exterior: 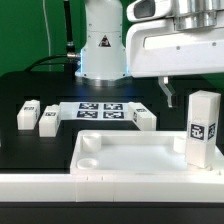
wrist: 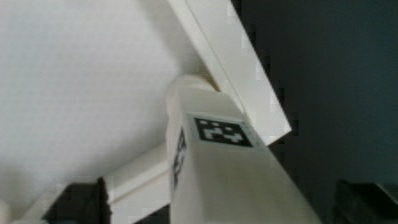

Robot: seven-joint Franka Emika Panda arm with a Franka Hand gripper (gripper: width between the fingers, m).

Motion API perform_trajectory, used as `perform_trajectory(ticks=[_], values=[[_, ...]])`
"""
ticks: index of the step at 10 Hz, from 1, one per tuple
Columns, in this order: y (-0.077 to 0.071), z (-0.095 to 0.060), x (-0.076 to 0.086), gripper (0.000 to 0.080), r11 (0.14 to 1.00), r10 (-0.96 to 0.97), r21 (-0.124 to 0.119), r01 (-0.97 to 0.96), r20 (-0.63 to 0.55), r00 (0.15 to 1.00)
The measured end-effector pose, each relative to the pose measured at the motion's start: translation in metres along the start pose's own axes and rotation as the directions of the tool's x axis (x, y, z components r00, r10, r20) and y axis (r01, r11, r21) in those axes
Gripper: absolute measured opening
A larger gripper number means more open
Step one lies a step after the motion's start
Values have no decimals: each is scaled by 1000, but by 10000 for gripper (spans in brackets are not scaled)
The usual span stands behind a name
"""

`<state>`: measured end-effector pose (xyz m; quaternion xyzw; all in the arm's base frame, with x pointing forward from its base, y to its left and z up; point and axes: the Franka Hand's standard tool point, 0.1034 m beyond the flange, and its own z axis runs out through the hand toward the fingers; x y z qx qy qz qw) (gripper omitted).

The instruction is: Assemble desk

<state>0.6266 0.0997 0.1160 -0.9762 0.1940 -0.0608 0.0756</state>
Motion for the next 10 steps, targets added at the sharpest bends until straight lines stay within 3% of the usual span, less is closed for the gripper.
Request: perform_trajectory(ticks=[4,7,10], values=[[0,0,0,649,967,-256,0,256,0,967],[-3,0,-1,649,810,-585,-43,585,4,811],[-3,0,2,649,608,-792,-49,792,18,610]])
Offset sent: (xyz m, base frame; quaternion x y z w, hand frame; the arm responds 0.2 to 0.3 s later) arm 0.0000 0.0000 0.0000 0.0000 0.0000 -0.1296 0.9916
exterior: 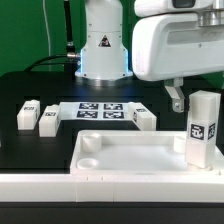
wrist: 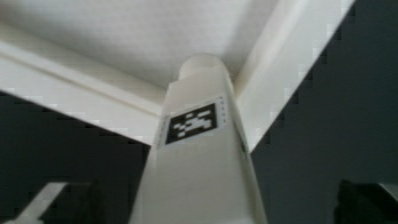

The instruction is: Assemble desk

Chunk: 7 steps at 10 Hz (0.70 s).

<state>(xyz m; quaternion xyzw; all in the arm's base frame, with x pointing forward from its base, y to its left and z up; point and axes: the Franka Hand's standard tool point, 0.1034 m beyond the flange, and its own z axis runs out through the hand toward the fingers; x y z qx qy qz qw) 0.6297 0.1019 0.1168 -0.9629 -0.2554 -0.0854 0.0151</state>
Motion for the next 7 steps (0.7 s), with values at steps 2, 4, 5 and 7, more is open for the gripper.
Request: perform_trajectory(ticks=[2,4,5,7], values=[[0,0,0,649,991,-133,-1,133,0,991],[1,1,0,479,984,-178,0,178,0,984],[1,1,0,479,984,-178,0,178,0,984],[1,1,0,289,984,-178,0,178,0,984]])
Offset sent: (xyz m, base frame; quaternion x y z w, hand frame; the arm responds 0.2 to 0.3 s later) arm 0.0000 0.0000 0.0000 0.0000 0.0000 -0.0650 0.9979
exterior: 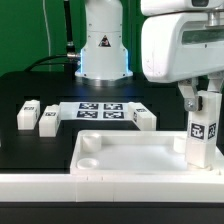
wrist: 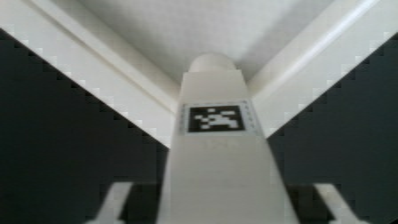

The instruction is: Assemble desk

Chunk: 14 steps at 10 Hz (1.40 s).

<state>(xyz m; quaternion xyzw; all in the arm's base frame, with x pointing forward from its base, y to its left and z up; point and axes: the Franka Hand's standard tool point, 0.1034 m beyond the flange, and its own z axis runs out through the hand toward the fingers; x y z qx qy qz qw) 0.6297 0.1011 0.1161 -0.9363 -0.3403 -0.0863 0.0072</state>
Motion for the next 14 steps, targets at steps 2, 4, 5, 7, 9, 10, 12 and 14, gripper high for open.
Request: perform_trajectory(ticks=[2,4,5,7,9,10,12,14], values=[[0,0,0,288,1000,24,1,-24,0,1000],[1,0,-1,288,998,62,3,-62,-1,998],[1,0,-2,288,988,151,11,-151,-4,988],[1,1,-2,288,944,328,23,-328,-13,945],[2,1,-3,288,861,509,29,-508,-10,861],[2,1,-3,288,808,589,31,-589,-7,808],[2,1,-3,289,657,753,31,-753,-1,658],[3,0,-3,290,556,831,29,-831,4,556]])
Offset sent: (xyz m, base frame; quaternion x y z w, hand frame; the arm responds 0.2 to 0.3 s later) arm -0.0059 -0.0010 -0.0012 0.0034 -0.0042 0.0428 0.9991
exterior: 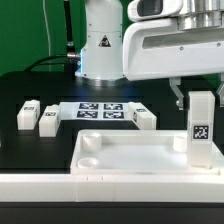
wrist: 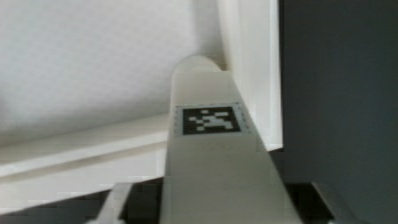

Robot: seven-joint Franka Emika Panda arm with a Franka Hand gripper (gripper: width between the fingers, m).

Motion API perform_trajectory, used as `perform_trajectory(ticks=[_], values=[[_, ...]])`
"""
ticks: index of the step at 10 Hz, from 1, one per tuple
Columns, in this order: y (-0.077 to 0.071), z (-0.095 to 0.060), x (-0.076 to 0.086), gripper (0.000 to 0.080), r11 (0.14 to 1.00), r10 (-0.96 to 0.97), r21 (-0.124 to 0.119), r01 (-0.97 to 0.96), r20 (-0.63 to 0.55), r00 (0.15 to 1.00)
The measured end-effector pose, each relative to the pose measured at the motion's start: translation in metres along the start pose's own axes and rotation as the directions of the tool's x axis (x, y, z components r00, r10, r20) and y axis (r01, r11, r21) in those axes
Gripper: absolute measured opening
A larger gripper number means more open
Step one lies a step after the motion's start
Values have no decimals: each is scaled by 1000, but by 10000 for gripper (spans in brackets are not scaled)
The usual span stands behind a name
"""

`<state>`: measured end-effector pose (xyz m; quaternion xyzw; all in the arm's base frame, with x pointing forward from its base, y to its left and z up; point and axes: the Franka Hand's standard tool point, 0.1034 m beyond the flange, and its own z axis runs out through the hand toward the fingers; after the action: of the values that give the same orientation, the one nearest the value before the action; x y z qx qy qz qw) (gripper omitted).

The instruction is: Assemble desk

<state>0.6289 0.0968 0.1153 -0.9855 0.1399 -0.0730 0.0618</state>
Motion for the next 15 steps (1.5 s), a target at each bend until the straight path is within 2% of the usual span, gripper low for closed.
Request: perform_trajectory(ticks=[4,6,7,8,9,10,13,15], values=[[0,0,0,291,975,224,-8,-224,-6,975],[0,0,0,293,986,164,-8,-164,-6,986],[0,0,0,483,991,137,-8,-137,-5,991],[-1,0,0,483,998,54,-12,-54,-6,999],[-1,0,0,617,998,-64,-16,64,-5,998],[-2,0,1,640,990,-142,-16,141,-6,990],[-2,0,5,648,910,-414,-20,414,-4,910],[-2,1,6,649,821,-570,-29,570,-1,821]])
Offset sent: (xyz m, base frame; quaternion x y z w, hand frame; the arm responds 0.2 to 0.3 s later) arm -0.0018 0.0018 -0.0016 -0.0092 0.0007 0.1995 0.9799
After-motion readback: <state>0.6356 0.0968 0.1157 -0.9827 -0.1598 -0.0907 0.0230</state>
